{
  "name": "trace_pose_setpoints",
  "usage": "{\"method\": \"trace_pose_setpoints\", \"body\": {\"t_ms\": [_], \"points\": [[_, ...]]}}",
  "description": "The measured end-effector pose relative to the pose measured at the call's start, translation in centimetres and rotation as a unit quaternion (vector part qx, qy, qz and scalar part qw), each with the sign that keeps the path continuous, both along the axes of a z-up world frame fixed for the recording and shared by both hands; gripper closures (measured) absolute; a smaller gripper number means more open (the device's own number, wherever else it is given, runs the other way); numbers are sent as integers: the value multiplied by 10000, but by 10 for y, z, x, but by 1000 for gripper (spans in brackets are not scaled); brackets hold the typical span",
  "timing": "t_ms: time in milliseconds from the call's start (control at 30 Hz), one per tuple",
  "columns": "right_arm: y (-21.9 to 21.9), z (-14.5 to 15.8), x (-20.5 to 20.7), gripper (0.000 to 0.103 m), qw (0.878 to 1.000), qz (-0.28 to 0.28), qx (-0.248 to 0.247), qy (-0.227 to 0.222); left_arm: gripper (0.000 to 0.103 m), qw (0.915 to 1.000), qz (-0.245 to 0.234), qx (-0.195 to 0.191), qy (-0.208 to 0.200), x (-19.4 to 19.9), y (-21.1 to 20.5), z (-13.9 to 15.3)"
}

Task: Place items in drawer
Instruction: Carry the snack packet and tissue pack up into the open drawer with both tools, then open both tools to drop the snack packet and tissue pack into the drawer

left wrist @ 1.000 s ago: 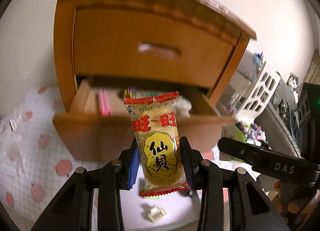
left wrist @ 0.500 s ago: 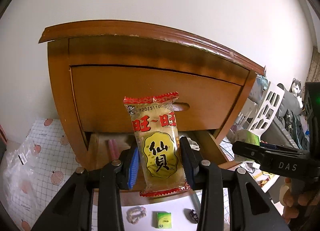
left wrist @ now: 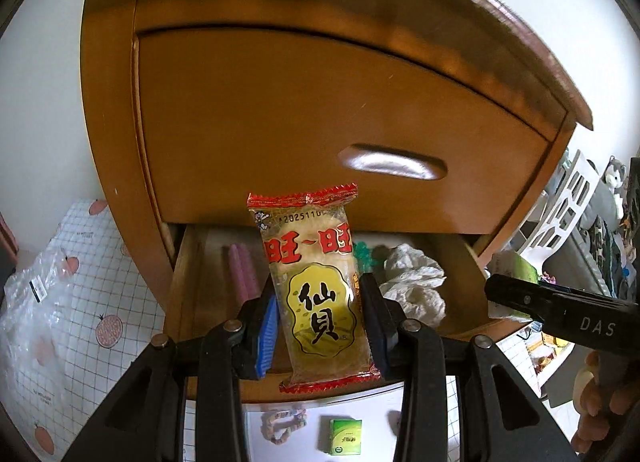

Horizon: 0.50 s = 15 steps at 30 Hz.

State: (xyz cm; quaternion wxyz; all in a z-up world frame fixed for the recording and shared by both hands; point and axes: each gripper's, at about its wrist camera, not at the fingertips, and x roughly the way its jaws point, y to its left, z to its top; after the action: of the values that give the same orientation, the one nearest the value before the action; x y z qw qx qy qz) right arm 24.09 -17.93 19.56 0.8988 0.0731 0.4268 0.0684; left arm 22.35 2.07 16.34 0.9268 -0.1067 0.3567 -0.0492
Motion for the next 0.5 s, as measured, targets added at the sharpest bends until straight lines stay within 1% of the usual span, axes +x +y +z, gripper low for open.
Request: {"method": "trace_pose_setpoints", "body": {"t_ms": [167, 400, 500], "points": [[3, -10, 6, 35, 10000, -3, -46, 59, 63, 9999, 97, 28, 54, 4, 3, -6], [10, -16, 13, 35, 9998, 77, -140, 76, 63, 9998, 159, -9, 90, 13, 2, -13], [12, -17, 14, 34, 9998, 81, -184, 86, 60, 9998, 190, -48, 107, 11, 6, -12]]}}
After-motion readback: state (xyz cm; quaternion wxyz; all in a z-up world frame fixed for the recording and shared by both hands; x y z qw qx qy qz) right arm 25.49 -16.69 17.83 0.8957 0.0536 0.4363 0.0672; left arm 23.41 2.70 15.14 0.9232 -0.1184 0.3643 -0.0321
